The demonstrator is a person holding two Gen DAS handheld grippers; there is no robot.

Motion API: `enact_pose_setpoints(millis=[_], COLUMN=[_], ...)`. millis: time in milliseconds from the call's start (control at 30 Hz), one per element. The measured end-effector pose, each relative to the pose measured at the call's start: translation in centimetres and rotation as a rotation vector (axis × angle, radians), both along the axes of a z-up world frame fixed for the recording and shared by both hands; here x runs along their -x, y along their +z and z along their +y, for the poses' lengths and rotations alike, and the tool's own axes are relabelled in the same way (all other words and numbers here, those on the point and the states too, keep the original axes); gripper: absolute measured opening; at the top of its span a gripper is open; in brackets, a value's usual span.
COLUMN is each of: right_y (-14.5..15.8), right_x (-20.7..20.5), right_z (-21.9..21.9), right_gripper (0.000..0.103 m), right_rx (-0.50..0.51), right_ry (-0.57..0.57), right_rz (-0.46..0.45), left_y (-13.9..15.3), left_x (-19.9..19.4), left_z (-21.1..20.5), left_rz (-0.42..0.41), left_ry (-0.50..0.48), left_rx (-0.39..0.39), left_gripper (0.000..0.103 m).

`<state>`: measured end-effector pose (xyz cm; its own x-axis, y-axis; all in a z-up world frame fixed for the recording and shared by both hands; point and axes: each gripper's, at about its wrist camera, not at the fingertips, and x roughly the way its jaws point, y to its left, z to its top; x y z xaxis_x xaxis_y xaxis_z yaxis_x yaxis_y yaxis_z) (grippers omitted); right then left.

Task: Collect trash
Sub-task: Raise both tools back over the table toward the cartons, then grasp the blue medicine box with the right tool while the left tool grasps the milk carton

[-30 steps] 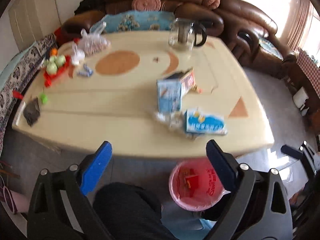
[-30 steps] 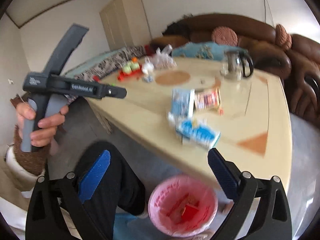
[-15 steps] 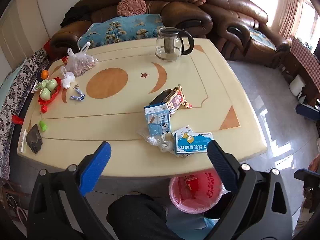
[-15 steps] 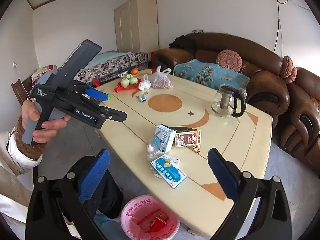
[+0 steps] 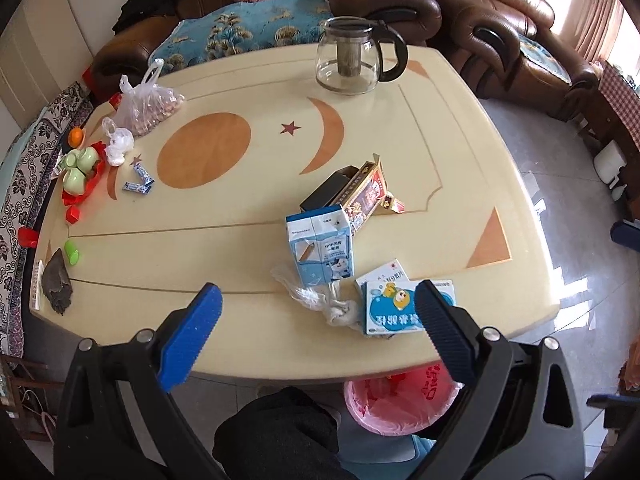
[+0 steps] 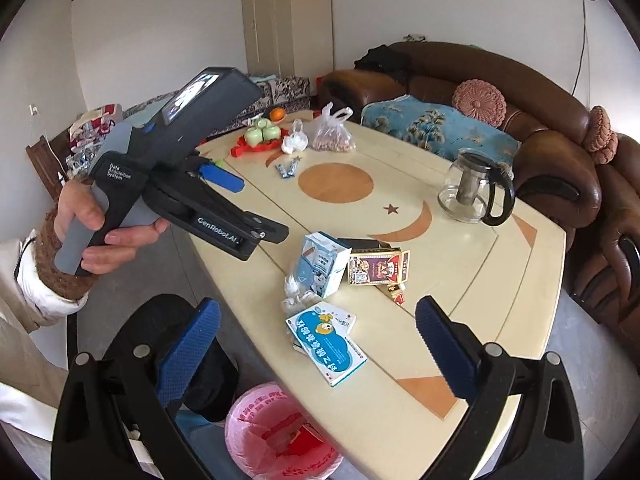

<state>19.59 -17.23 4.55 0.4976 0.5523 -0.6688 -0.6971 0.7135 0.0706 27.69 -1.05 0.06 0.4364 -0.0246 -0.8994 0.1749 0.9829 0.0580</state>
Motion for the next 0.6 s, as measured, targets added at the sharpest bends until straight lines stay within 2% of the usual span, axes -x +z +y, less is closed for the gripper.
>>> enact_pose_setpoints(millis=[600], right_y=[-7.4], right_x=[-5.2], right_z=[3.0], right_gripper=[0.096], right_rx=[0.071], right_ry=[0.111], right_rz=[0.163], left_y=[-6.8], left_x=[-5.4], left_z=[-0.8], left_rz=[0.116], left_ry=[0.012], left_rx=[-0.018], left_gripper=[0.094])
